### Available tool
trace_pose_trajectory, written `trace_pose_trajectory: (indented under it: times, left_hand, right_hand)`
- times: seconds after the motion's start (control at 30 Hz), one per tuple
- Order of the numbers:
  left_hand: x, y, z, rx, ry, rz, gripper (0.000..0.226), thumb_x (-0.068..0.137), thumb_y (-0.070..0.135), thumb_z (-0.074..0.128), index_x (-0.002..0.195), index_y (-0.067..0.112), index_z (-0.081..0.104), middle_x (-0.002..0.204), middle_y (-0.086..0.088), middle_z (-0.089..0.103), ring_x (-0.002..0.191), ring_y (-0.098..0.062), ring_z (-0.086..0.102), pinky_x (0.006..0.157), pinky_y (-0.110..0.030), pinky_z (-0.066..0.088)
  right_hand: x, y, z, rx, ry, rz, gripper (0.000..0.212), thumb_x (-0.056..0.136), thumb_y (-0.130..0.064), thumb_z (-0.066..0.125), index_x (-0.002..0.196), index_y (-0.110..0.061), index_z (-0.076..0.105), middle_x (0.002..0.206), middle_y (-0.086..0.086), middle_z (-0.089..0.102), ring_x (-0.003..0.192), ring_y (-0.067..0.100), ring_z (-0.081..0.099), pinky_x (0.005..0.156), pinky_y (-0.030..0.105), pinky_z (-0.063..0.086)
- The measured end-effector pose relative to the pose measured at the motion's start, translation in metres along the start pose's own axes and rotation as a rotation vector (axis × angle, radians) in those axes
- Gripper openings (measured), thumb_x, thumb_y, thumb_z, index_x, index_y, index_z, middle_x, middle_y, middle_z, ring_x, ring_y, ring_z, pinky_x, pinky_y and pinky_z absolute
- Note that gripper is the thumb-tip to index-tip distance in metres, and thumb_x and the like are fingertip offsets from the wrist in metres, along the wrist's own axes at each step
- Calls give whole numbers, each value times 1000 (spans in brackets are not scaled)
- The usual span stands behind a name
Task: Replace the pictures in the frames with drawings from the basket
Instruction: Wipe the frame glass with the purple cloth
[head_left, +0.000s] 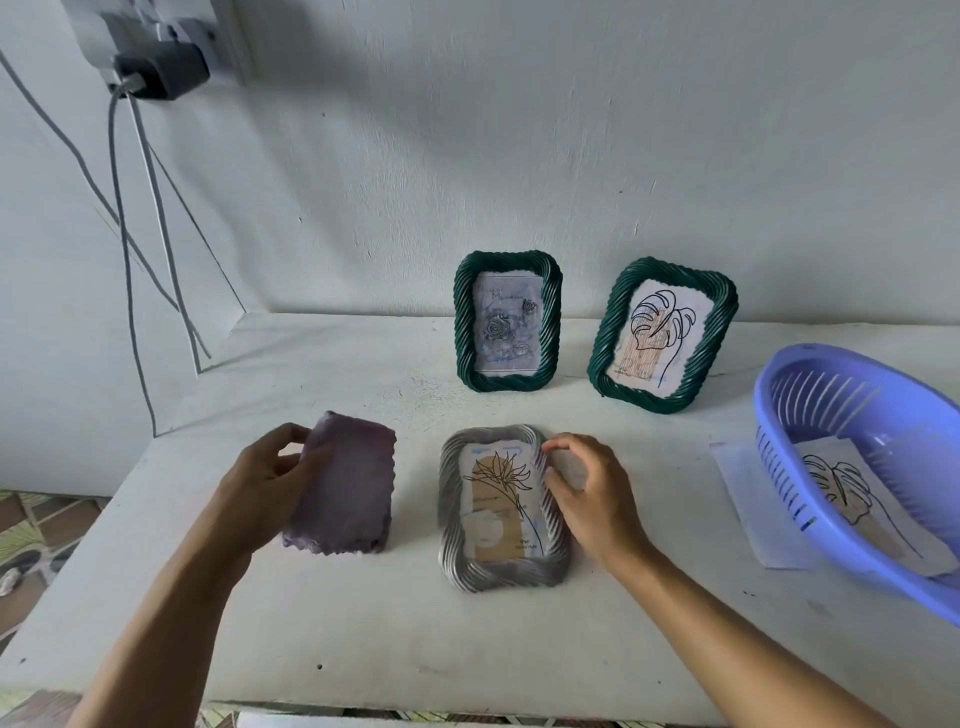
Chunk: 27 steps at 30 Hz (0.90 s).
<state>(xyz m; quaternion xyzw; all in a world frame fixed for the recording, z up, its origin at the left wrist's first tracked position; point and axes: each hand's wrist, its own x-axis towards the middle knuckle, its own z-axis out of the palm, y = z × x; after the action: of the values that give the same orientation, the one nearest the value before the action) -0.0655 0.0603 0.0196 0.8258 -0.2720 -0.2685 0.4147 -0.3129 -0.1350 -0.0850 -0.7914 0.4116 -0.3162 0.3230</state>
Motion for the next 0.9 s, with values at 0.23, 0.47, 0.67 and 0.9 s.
trace_pose_trajectory:
  times: [0.23,0.47,0.67,0.9]
  left_hand:
    - [-26,54,26,-251,-142,177,13,100,30,56,108,22,64,84,-11,77,72,-25,69,70,-37,48]
    - [-27,65,66,-410,-259,210,38,96,45,62,103,8,67,87,-15,70,79,-26,62,75,-40,47]
    - [-20,60,89,-344,-284,207,40,100,35,53,93,-1,67,79,-6,68,74,-17,63,67,-26,50]
    - [7,18,90,201,-159,340,13,95,42,60,99,31,66,96,10,75,89,-10,69,78,-32,52]
  right_hand:
    - [-6,-56,-14,565,-336,267,47,86,-57,68,124,-30,61,122,-11,67,116,-2,60,103,27,48]
    - [-2,-82,-36,1210,-641,491,50,94,-27,62,136,-2,55,137,21,59,129,33,56,108,48,43]
    - [1,-68,-50,1196,-566,601,44,82,-9,71,125,-1,64,122,19,69,110,31,68,85,36,57]
    - [21,-49,-62,785,-234,386,18,90,-7,69,102,-19,64,98,-4,74,93,10,68,77,20,50]
